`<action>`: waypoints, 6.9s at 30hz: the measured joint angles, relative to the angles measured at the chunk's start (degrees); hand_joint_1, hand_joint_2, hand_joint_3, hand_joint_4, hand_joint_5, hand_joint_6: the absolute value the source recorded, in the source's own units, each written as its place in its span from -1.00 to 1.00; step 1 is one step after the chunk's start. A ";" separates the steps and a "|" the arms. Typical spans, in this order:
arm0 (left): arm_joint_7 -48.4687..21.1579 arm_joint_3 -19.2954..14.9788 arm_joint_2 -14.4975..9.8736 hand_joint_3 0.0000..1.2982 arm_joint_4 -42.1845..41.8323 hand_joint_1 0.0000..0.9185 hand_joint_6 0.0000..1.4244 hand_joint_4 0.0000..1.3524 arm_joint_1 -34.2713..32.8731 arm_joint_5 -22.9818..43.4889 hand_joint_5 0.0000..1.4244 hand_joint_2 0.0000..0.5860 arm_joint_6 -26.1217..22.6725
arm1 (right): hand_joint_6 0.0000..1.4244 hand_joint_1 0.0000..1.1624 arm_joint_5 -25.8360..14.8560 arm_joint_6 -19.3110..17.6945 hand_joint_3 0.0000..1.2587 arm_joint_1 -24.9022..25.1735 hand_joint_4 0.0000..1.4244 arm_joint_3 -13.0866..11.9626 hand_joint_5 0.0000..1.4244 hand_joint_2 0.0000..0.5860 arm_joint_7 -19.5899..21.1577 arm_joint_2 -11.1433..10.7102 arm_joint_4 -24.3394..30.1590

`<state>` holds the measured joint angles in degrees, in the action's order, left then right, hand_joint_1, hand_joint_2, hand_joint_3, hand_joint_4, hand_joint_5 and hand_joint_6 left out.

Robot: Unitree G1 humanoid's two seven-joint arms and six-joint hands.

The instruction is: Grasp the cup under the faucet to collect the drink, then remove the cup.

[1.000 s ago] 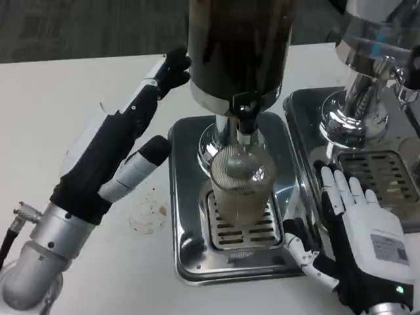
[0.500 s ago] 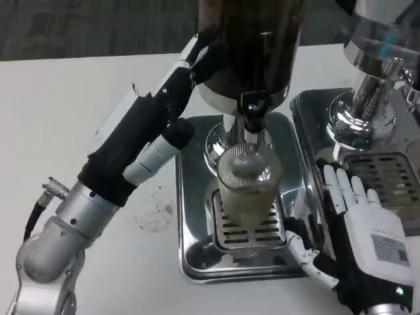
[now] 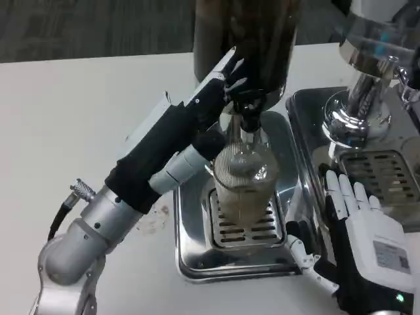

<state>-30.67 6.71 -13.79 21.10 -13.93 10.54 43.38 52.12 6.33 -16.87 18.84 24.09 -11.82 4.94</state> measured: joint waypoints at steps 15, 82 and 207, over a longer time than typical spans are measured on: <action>-0.60 -0.87 0.44 -0.78 -0.29 -1.00 -0.66 -0.91 0.10 -1.08 -0.58 -0.56 0.00 | -0.98 -0.52 -0.13 -0.05 -1.00 0.79 -1.00 -0.17 -1.00 0.42 -0.10 -0.21 -0.07; 27.13 2.43 -13.90 -0.62 -9.43 -1.00 -0.66 -0.78 2.49 -38.64 -0.53 -0.48 10.95 | -0.87 -0.40 -11.64 -8.79 -1.00 2.91 -1.00 -0.72 -1.00 0.03 -3.18 -2.33 -3.47; 38.49 -17.36 -10.66 -0.54 4.68 -1.00 -0.80 -0.81 18.51 -24.65 -0.59 -0.27 7.35 | -0.96 0.14 -34.45 -21.88 -1.00 11.58 -1.00 -6.13 -1.00 -0.47 -18.29 4.43 -15.73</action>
<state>7.82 -10.66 -24.45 25.78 4.58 -14.11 50.73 17.66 -15.55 -5.29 12.71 5.80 -7.39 -10.79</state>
